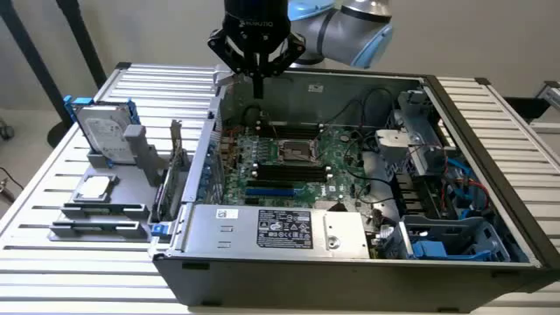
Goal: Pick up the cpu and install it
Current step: 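Reach for the cpu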
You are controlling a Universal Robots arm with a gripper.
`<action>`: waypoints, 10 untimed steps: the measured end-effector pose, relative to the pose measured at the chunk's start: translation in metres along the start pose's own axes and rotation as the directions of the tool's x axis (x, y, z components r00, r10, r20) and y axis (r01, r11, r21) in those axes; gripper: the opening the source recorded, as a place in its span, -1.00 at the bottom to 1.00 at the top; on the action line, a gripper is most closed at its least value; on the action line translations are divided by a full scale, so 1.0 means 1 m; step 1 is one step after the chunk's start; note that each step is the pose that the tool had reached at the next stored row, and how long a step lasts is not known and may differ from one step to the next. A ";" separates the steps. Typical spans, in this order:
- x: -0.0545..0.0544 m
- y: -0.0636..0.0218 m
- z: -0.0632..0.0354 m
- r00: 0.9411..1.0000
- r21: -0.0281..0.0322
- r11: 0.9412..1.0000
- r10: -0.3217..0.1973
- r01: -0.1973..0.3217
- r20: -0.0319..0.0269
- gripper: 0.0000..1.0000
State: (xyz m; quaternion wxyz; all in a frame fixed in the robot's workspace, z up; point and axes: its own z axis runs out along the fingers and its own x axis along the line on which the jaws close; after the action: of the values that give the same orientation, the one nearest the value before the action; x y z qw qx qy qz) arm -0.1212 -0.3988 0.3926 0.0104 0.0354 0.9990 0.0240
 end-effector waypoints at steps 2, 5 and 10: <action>0.000 0.0000 0.0000 1.000 0.000 1.000 0.000 0.000 0.000 -0.79; 0.000 0.0000 0.0000 1.000 0.000 1.000 0.000 0.000 0.000 -0.79; 0.000 0.0000 0.0000 1.000 0.000 1.000 0.000 0.000 0.000 -0.79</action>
State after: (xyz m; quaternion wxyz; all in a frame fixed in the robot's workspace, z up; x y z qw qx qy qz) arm -0.1212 -0.3988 0.3926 0.0103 0.0354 0.9990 0.0240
